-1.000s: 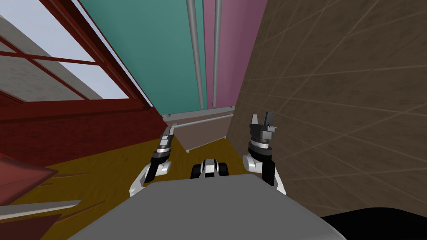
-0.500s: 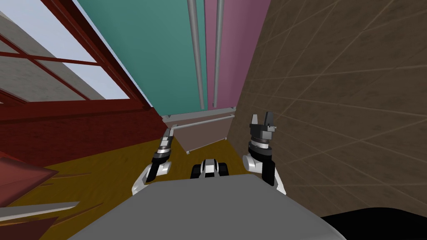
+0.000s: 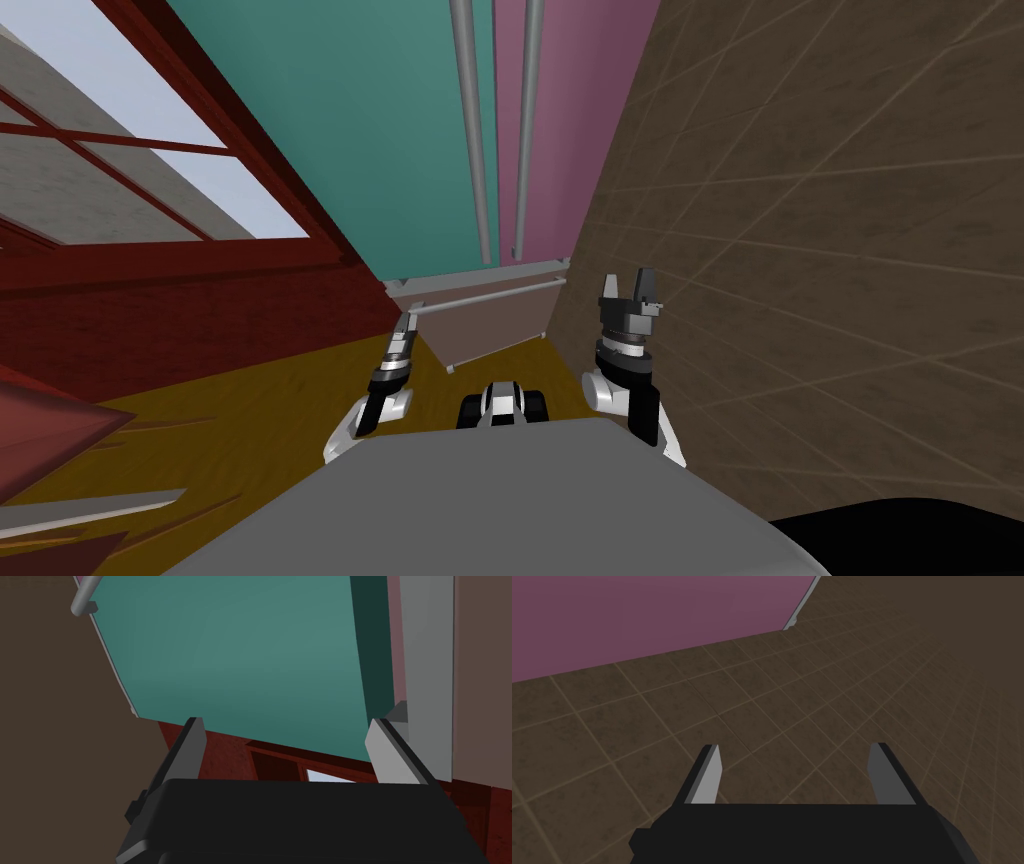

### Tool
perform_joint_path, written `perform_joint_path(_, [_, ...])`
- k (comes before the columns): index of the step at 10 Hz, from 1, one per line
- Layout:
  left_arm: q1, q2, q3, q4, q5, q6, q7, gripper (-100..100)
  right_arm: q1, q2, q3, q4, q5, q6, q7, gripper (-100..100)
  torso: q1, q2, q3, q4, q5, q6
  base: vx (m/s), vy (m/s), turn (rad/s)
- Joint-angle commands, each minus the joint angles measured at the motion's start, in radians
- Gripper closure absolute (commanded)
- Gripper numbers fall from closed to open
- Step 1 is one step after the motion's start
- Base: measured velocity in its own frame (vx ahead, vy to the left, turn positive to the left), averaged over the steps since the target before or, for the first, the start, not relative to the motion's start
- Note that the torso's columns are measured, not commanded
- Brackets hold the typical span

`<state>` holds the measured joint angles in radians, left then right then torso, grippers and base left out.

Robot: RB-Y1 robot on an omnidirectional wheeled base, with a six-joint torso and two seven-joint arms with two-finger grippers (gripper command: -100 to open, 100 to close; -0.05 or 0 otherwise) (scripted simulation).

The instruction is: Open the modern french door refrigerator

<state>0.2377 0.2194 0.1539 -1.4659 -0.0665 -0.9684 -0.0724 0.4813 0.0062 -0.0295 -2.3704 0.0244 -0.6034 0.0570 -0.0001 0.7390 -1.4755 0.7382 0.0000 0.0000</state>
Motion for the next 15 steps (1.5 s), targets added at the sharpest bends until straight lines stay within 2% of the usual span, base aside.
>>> perform_joint_path(1, [-0.018,-0.003,0.007,0.072,0.003,-0.032,0.0,-100,0.0,0.0,0.0,0.0,0.0,0.0,0.0,0,0.0,-0.001,0.0,0.0,0.0,0.0,0.06,0.0,0.015])
perform_joint_path(2, [-0.034,-0.007,0.014,0.107,0.006,-0.057,0.001,-100,0.0,0.0,0.0,0.0,0.0,0.0,0.0,0,0.0,-0.001,0.0,0.0,0.0,0.0,0.068,0.003,0.028])
perform_joint_path(5, [-0.049,-0.011,0.02,0.174,0.008,-0.081,0.001,-100,0.0,0.0,0.0,0.0,0.0,0.0,0.0,0,0.0,-0.001,-0.001,0.0,0.0,0.0,0.06,-0.001,0.019])
perform_joint_path(6, [-0.064,-0.016,0.027,0.218,0.011,-0.105,0.002,-100,0.0,0.0,0.0,0.0,0.0,0.0,0.0,0,0.0,-0.001,0.0,0.0,0.0,0.0,0.068,-0.001,0.02])
perform_joint_path(7, [-0.064,-0.016,0.027,0.224,0.011,-0.105,0.002,-100,0.0,0.0,0.0,0.0,0.0,0.0,0.0,0,0.0,-0.001,-0.001,0.0,0.0,0.0,0.061,-0.002,0.018])
perform_joint_path(8, [-0.079,-0.022,0.033,0.266,0.014,-0.129,0.002,-100,0.0,0.0,0.0,0.0,0.0,0.0,0.0,0,0.0,-0.001,-0.001,0.0,0.0,0.0,0.068,-0.009,0.032])
perform_joint_path(9, [-0.079,-0.022,0.033,0.272,0.014,-0.129,0.002,-100,0.0,0.0,0.0,0.0,0.0,0.0,0.0,0,0.0,-0.001,-0.001,0.0,0.0,0.0,0.051,0.001,0.014])
perform_joint_path(10, [-0.093,-0.029,0.039,0.304,0.016,-0.152,0.002,-100,0.0,0.0,0.0,0.0,0.0,0.0,0.0,0,0.0,0.0,0.0,0.0,0.0,0.0,0.065,0.013,0.023])
perform_joint_path(13, [-0.107,-0.038,0.045,0.362,0.018,-0.174,0.003,-100,0.0,0.0,0.0,0.0,0.0,0.0,0.0,0,0.0,-0.001,-0.001,0.0,0.0,0.0,0.057,0.003,0.016])
perform_joint_path(15, [-0.132,-0.059,0.056,0.439,0.023,-0.215,0.004,-100,0.0,0.0,0.0,0.0,0.0,0.0,0.0,0,0.0,-0.001,-0.001,0.0,0.0,0.0,0.072,-0.004,0.036])
